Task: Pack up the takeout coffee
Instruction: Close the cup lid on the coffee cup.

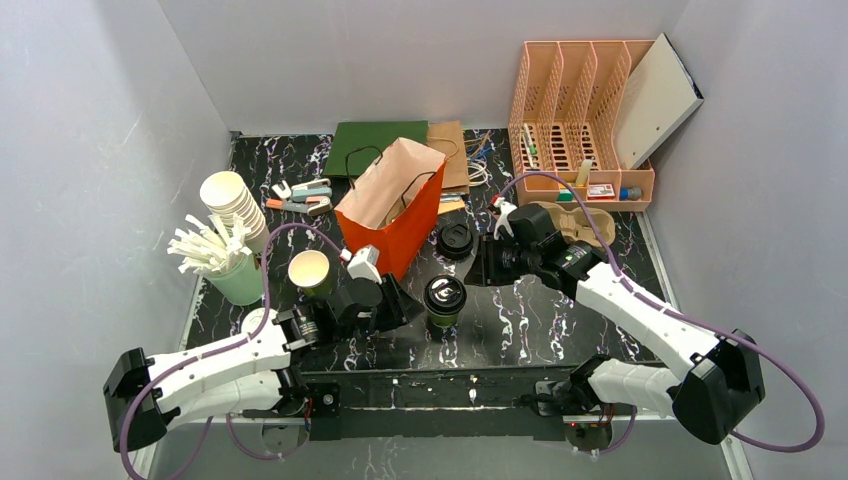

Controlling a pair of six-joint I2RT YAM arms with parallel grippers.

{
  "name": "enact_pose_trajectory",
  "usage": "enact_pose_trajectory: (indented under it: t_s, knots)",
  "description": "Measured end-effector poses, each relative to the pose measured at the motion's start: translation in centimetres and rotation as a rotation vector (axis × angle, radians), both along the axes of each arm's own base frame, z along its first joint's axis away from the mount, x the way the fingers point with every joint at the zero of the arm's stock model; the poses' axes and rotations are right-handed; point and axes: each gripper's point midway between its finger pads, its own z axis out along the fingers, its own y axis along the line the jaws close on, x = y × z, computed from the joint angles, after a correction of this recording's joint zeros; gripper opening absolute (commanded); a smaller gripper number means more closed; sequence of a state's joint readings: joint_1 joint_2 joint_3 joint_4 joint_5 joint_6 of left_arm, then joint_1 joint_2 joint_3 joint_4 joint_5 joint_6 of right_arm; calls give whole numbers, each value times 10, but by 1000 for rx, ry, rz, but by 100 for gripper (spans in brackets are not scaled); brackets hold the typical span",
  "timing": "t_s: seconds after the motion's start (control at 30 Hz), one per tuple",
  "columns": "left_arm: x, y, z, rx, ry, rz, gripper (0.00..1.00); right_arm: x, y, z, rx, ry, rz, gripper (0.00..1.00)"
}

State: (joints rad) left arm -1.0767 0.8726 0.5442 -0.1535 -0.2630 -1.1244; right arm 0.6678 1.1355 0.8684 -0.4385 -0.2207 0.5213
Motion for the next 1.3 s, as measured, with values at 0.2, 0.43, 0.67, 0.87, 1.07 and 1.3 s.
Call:
enact_pose_trajectory:
  t_s: [0.2,0.43,0.67,0.87,1.07,1.3]
  knots:
    - [7,-13,15,-91,-38,7,36,-3,3,1,15,11,17,41]
    - [11,-16,13,-121,-46,26,35,2,7,6,-18,8,42,57]
    - [13,-18,12,-140,-49,35,34,-7,21,16,-122,-61,101,70]
    - [14,-17,12,-145,-57,44,34,-20,37,12,-255,-136,153,82]
    - [15,-15,8,-139,-48,47,34,-16,34,0,-342,-143,139,84]
    - [21,-10,7,-137,-45,64,33,-16,35,-8,-394,-144,153,84]
